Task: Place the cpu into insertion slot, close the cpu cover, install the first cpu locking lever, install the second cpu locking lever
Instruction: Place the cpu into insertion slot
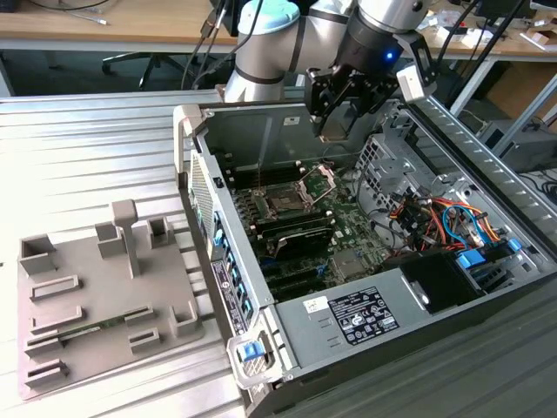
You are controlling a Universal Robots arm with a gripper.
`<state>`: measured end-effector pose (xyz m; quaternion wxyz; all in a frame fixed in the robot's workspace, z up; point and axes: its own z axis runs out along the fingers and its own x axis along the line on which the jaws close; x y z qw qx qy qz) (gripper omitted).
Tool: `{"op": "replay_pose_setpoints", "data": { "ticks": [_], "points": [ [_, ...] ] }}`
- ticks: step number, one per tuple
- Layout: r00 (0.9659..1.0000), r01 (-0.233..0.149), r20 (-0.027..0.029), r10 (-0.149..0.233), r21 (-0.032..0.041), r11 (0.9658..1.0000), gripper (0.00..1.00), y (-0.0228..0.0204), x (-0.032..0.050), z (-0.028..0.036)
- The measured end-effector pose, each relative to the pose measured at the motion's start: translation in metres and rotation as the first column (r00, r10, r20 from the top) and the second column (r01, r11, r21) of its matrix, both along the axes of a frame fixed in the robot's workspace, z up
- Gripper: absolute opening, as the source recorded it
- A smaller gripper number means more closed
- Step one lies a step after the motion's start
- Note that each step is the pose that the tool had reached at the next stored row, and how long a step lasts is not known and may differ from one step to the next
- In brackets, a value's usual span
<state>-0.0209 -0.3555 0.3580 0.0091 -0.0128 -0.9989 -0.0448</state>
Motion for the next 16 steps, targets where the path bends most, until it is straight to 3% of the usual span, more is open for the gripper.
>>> {"op": "replay_pose_setpoints", "data": {
  "ticks": [16],
  "points": [
    [1.0000, 0.000, 0.0000, 0.000, 0.0000, 1.0000, 0.55, -0.0015, 0.0000, -0.0076]
  ]
}}
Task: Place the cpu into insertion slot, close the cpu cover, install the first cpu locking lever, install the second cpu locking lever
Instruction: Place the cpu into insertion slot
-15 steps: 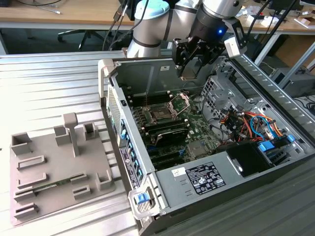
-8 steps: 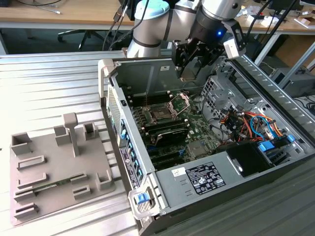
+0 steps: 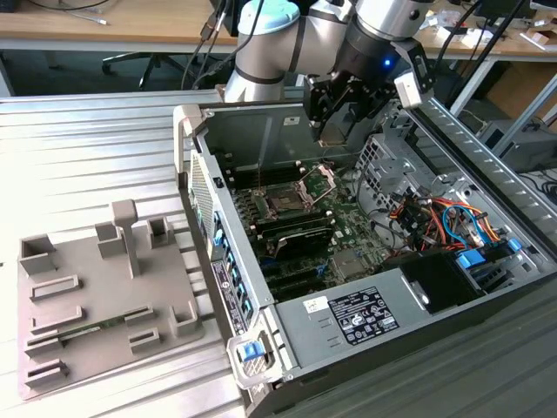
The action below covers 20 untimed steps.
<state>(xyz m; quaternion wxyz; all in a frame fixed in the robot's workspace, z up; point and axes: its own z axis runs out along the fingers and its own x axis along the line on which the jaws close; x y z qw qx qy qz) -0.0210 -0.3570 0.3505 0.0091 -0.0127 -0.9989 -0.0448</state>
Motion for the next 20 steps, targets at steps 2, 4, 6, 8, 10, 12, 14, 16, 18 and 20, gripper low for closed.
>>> {"op": "replay_pose_setpoints", "data": {
  "ticks": [2, 4, 6, 8, 10, 12, 14, 16, 18, 20],
  "points": [
    [1.0000, 0.000, -0.0001, 0.000, -0.0001, 1.0000, 0.55, -0.0001, 0.0000, -0.0005],
    [1.0000, 0.000, 0.0000, 0.000, 0.0000, 1.0000, 0.55, -0.0002, 0.0000, -0.0011],
    [1.0000, -0.001, 0.0001, 0.001, 0.0001, 1.0000, 0.55, -0.0006, 0.0000, -0.0025],
    [1.0000, -0.002, 0.0000, 0.002, 0.0000, 1.0000, 0.55, -0.0008, 0.0000, -0.0034],
    [0.9998, -0.017, 0.0000, 0.017, -0.0016, 0.9998, 0.55, -0.0009, 0.0000, -0.0050],
    [0.9990, -0.046, -0.0002, 0.046, -0.0059, 0.9989, 0.55, -0.0009, 0.0000, -0.0066],
    [0.9981, -0.061, -0.0003, 0.061, -0.0083, 0.9981, 0.55, -0.0009, 0.0000, -0.0074],
    [0.9974, -0.072, -0.0004, 0.072, -0.0094, 0.9973, 0.55, -0.0009, 0.0000, -0.0081],
    [0.9972, -0.075, -0.0004, 0.075, -0.0096, 0.9971, 0.55, -0.0009, 0.0000, -0.0092],
    [0.9972, -0.075, -0.0008, 0.075, -0.0144, 0.9971, 0.55, -0.0009, 0.0000, -0.0095]
  ]
}}
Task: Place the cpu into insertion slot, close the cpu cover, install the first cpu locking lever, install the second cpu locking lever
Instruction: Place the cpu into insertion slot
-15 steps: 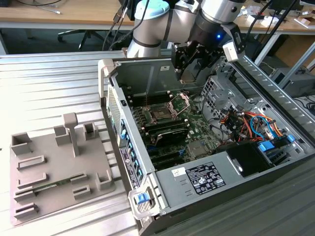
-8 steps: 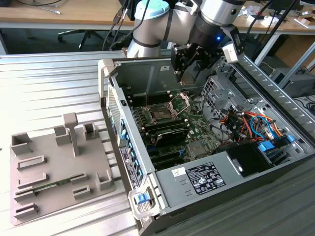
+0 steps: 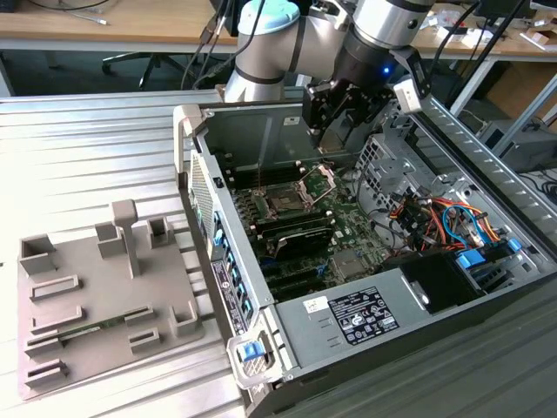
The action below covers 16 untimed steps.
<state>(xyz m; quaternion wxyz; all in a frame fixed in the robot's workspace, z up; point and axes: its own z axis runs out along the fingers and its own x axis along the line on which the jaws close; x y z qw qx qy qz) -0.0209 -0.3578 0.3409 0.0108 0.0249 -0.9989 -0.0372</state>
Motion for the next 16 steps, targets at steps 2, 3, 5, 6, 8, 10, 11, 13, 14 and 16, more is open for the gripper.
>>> {"op": "replay_pose_setpoints", "data": {
  "ticks": [2, 3, 5, 6, 8, 10, 11, 13, 14, 16],
  "points": [
    [1.0000, 0.000, 0.0000, 0.000, -0.0222, 0.9998, 0.55, 0.0000, 0.0000, -0.0002],
    [1.0000, 0.000, 0.0001, 0.000, -0.0380, 0.9993, 0.55, 0.0000, 0.0000, -0.0004],
    [1.0000, 0.000, 0.0001, 0.000, -0.0513, 0.9987, 0.55, 0.0000, 0.0000, -0.0010],
    [1.0000, 0.000, 0.0000, 0.000, -0.0519, 0.9987, 0.55, 0.0000, 0.0000, -0.0016],
    [1.0000, 0.000, 0.0000, 0.000, -0.0520, 0.9986, 0.55, 0.0000, 0.0000, -0.0024],
    [1.0000, -0.001, 0.0000, 0.001, -0.0520, 0.9986, 0.55, 0.0000, 0.0000, -0.0036],
    [1.0000, -0.001, 0.0000, 0.001, -0.0520, 0.9986, 0.55, 0.0000, 0.0000, -0.0040],
    [1.0000, -0.001, 0.0000, 0.001, -0.0519, 0.9986, 0.55, 0.0000, 0.0000, -0.0048],
    [1.0000, -0.001, 0.0000, 0.001, -0.0520, 0.9986, 0.55, 0.0000, 0.0000, -0.0050],
    [1.0000, -0.001, 0.0000, 0.001, -0.0519, 0.9986, 0.55, 0.0000, 0.0000, -0.0055]
  ]
}}
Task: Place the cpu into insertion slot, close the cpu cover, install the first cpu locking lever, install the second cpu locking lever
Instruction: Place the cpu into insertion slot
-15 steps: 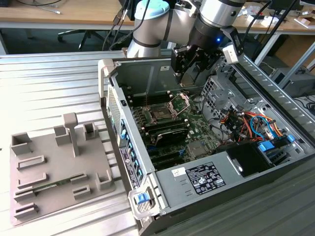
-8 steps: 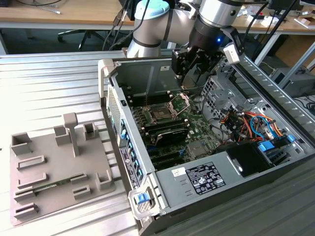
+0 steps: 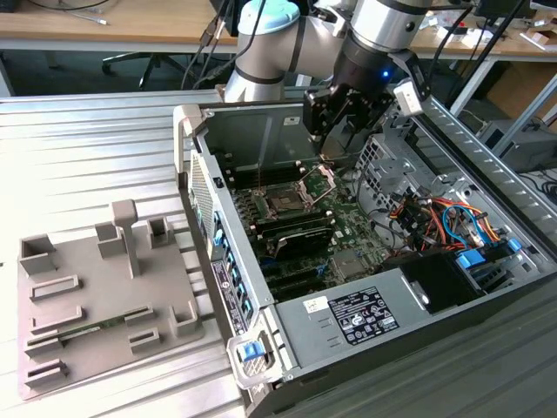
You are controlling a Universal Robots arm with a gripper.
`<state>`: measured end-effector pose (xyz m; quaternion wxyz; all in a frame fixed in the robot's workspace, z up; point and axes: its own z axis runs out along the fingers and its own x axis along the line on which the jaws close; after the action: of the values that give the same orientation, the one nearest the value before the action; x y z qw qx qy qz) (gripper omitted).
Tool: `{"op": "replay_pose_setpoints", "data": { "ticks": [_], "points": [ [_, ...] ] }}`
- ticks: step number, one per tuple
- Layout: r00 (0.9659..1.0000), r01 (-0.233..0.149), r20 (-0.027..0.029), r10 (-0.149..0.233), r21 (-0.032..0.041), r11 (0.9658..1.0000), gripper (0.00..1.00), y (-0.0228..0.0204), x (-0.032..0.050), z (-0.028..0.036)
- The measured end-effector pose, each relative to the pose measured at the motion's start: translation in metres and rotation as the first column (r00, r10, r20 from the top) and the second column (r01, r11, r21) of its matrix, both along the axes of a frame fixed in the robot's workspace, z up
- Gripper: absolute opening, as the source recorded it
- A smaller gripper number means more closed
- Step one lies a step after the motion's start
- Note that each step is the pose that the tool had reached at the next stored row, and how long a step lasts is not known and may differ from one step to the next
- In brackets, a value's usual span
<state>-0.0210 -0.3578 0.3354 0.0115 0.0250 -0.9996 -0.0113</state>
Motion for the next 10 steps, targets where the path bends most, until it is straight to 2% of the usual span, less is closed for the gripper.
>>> {"op": "replay_pose_setpoints", "data": {
  "ticks": [10],
  "points": [
    [1.0000, 0.000, 0.0001, 0.000, 0.0000, 1.0000, 0.55, 0.0000, 0.0000, -0.0030]
  ]
}}
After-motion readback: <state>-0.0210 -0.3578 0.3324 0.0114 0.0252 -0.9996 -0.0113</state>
